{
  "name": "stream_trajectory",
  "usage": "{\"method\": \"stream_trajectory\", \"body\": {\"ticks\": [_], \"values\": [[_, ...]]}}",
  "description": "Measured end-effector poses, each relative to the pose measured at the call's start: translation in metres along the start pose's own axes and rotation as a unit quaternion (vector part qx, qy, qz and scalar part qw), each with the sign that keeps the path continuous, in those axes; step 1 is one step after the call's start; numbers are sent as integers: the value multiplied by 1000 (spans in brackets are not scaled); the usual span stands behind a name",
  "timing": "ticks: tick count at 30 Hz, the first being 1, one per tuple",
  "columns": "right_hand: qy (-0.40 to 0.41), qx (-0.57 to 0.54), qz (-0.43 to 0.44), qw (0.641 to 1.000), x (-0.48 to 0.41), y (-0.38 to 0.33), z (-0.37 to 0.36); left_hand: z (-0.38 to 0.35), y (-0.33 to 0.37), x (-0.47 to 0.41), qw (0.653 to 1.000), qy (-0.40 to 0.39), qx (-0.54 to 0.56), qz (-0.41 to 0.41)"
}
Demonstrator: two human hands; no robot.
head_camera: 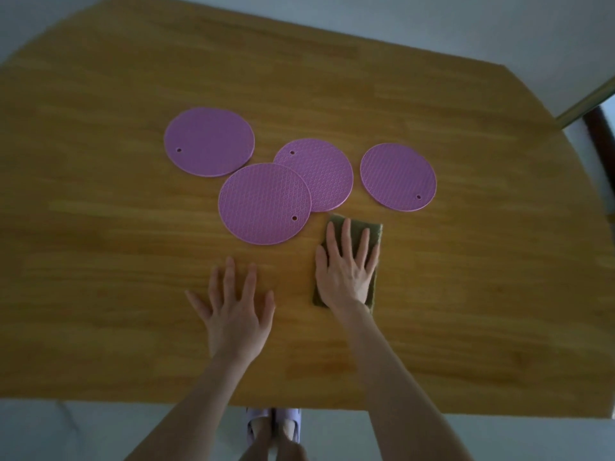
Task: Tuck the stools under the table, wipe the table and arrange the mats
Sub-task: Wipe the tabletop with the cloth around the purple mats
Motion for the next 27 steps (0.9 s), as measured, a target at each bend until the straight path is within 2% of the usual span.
{"method": "stream_trajectory", "body": {"ticks": [4, 8, 10, 14, 18, 24, 27], "values": [[-12, 4, 94, 995, 40, -23, -15, 0, -3, 0, 1000, -8, 11, 16], [-46, 27, 140, 989, 76, 9, -15, 5, -9, 5, 999, 7, 36, 15], [-34, 40, 127, 991, 82, 34, -4, 10, -20, 15, 998, 22, 43, 42], [-19, 20, 25, 999, 65, 58, 9, 8, -52, 34, 997, 2, 25, 74], [-15, 5, -28, 999, 57, 27, -2, 2, -79, 36, 995, -32, 6, 91], [-18, -5, 73, 997, 82, -70, -44, -3, -82, 35, 996, -41, 3, 83], [-32, 5, 93, 995, 98, -73, -52, -4, -81, 35, 996, -44, 14, 74]]}}
Point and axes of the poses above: each hand's wrist, its own x-axis away from the middle knuckle, its own z-axis out of the back of the hand, y = z × x, the point moved 7 cm from there along -x, towards the middle knuckle, and after that the axes turned 14 degrees about -x, right-handed, at the moved point
